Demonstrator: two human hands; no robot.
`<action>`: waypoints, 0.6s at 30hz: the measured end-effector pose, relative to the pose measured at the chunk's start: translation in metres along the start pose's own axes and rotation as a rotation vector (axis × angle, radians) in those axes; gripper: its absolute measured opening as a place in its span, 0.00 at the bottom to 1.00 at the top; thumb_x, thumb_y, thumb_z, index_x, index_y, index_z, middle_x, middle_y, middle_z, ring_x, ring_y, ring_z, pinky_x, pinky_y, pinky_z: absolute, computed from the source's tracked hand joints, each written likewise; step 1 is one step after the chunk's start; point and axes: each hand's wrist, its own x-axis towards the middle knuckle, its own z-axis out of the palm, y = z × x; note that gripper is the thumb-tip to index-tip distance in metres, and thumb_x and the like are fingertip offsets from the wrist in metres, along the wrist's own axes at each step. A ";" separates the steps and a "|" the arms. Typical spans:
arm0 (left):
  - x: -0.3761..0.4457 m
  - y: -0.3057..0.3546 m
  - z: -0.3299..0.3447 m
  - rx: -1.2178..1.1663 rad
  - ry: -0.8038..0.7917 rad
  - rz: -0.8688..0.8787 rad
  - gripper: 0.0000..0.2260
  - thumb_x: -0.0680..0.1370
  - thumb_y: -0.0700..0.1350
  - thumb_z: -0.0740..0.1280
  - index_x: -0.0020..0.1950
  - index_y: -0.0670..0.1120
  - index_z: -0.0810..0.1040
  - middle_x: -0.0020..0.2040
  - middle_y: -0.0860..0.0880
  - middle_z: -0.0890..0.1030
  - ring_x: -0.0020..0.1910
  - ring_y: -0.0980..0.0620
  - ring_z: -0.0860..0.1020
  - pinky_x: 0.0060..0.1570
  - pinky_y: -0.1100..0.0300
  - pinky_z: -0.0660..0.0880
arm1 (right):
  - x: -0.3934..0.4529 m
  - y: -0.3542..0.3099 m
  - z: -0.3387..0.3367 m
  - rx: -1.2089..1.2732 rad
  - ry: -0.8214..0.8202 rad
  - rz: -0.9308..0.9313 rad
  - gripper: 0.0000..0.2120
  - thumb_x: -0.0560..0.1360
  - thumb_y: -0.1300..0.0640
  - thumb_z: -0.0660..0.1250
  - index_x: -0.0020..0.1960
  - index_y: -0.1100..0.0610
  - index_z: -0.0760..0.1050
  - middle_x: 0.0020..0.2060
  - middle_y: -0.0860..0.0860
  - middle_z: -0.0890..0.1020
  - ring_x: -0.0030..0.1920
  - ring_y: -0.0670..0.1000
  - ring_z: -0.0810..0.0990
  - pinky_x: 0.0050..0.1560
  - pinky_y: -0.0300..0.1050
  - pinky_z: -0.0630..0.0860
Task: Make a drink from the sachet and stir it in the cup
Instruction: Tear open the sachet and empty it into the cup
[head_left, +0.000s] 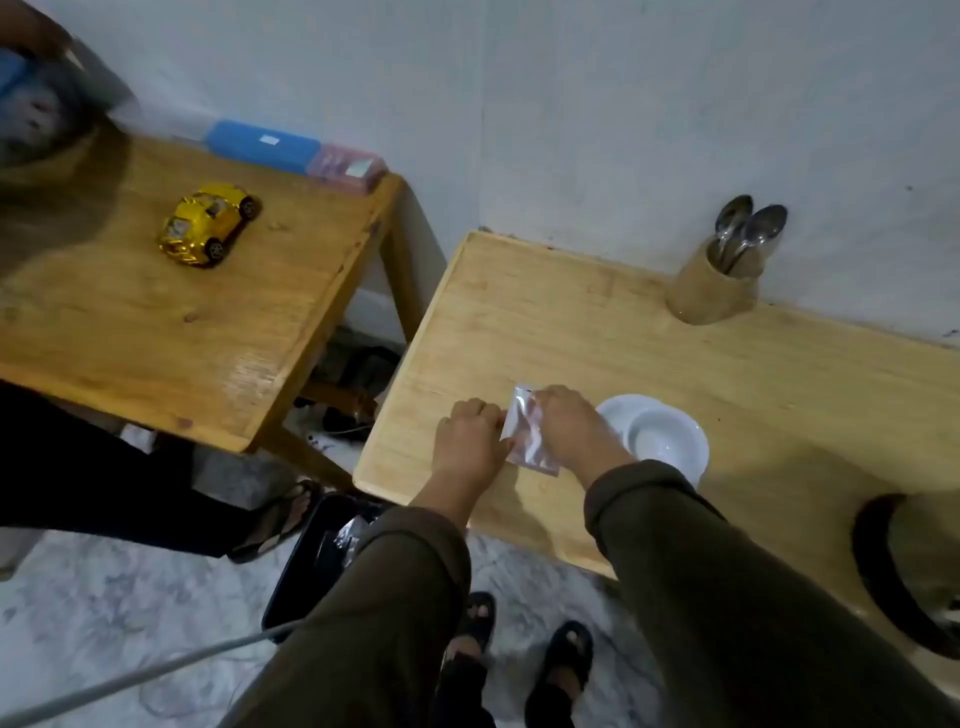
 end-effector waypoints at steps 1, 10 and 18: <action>0.003 -0.001 0.000 0.003 -0.001 0.001 0.15 0.75 0.51 0.65 0.58 0.46 0.78 0.58 0.46 0.78 0.60 0.45 0.73 0.53 0.55 0.69 | 0.004 0.000 0.000 -0.059 0.026 0.001 0.18 0.71 0.60 0.69 0.60 0.58 0.73 0.55 0.57 0.77 0.54 0.58 0.78 0.57 0.51 0.76; 0.009 -0.005 0.008 -0.086 0.076 0.041 0.14 0.72 0.49 0.70 0.55 0.45 0.79 0.55 0.45 0.79 0.56 0.44 0.75 0.51 0.54 0.71 | 0.021 0.003 -0.006 -0.109 0.197 0.038 0.16 0.74 0.64 0.60 0.62 0.60 0.70 0.58 0.59 0.75 0.59 0.60 0.74 0.60 0.52 0.71; 0.023 -0.002 -0.005 -0.254 -0.100 -0.003 0.22 0.70 0.44 0.73 0.63 0.45 0.74 0.60 0.46 0.75 0.61 0.46 0.72 0.58 0.56 0.72 | 0.023 0.000 -0.009 0.036 0.210 0.129 0.13 0.72 0.68 0.60 0.55 0.61 0.74 0.50 0.60 0.81 0.51 0.61 0.78 0.52 0.52 0.78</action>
